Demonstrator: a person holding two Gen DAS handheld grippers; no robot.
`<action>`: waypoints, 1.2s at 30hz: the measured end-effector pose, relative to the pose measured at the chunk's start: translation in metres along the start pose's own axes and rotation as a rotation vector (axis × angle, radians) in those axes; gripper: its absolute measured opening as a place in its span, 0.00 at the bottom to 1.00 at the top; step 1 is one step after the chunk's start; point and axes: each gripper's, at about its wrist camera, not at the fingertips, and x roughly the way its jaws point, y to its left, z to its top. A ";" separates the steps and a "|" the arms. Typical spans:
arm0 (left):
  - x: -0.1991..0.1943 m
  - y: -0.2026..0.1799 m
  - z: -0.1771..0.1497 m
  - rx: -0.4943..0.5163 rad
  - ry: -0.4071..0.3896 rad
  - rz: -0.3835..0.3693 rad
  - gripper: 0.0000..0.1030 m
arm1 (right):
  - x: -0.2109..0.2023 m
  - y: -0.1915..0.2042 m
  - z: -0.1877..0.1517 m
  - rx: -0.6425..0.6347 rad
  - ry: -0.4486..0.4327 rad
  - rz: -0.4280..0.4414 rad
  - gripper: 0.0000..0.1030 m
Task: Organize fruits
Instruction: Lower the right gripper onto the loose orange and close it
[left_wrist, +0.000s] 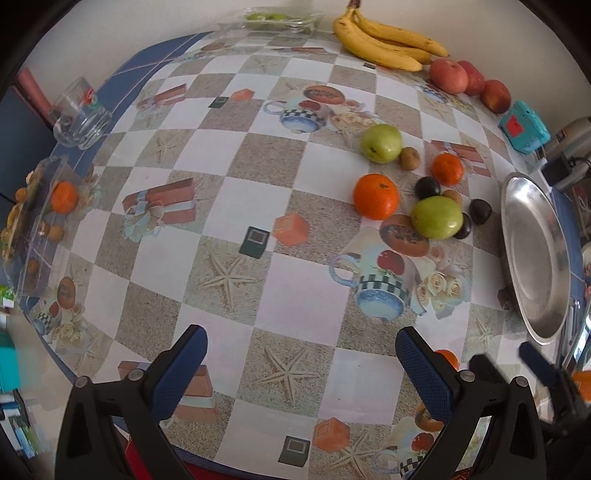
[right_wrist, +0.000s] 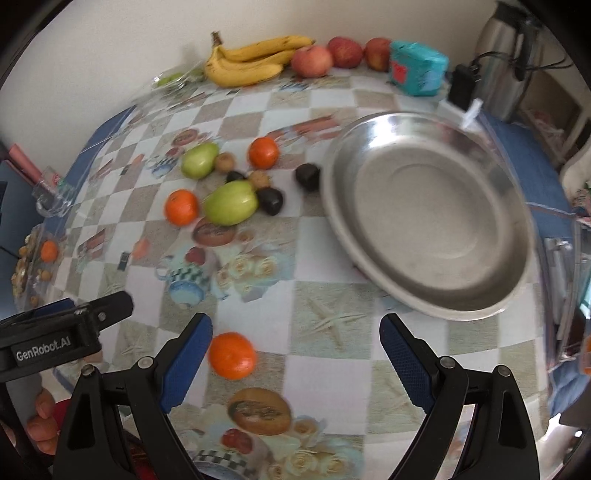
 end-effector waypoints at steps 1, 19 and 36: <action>0.001 0.002 0.000 -0.007 0.003 0.001 1.00 | 0.005 0.003 0.000 -0.006 0.019 0.027 0.90; 0.008 0.007 0.001 -0.033 0.034 -0.018 1.00 | 0.051 0.044 -0.013 -0.122 0.183 0.101 0.66; 0.035 0.024 0.009 -0.127 0.108 -0.038 1.00 | 0.056 0.056 -0.015 -0.180 0.169 0.049 0.39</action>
